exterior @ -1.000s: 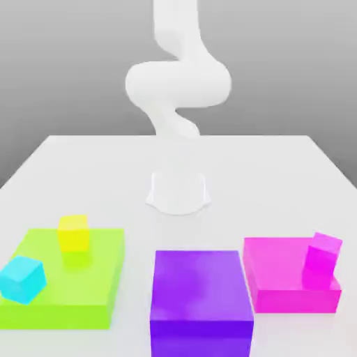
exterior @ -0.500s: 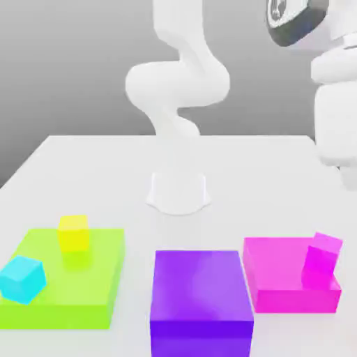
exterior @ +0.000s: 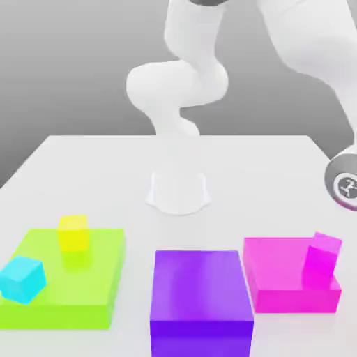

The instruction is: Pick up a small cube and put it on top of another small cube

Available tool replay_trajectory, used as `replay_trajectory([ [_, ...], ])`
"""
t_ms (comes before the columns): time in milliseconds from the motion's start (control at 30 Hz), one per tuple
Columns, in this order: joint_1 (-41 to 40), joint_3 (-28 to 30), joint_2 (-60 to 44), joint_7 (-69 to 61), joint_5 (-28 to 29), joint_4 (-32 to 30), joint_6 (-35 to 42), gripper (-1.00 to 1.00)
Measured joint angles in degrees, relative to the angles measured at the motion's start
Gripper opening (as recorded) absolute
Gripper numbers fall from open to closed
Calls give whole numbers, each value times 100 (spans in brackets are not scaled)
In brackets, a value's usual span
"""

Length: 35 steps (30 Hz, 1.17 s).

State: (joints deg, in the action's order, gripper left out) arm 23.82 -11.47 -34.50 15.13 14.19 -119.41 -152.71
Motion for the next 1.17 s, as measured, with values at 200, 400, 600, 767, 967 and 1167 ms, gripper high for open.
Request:
replay_trajectory([
  [200, 26, 30, -85, 10, 18, 21, -56, -100],
  [400, -143, -223, 869, -136, -304, -303, 570, -100],
  [600, -145, -366, 2110, 174, -671, -1220, 865, -100],
  [767, -96, -467, 3173, 319, -1166, -2013, 1077, -100],
  [967, 13, -474, 3951, 438, -1660, -2817, 1001, -100],
  [1167, -97, -496, 3420, 651, -1403, -2957, 349, 100],
])
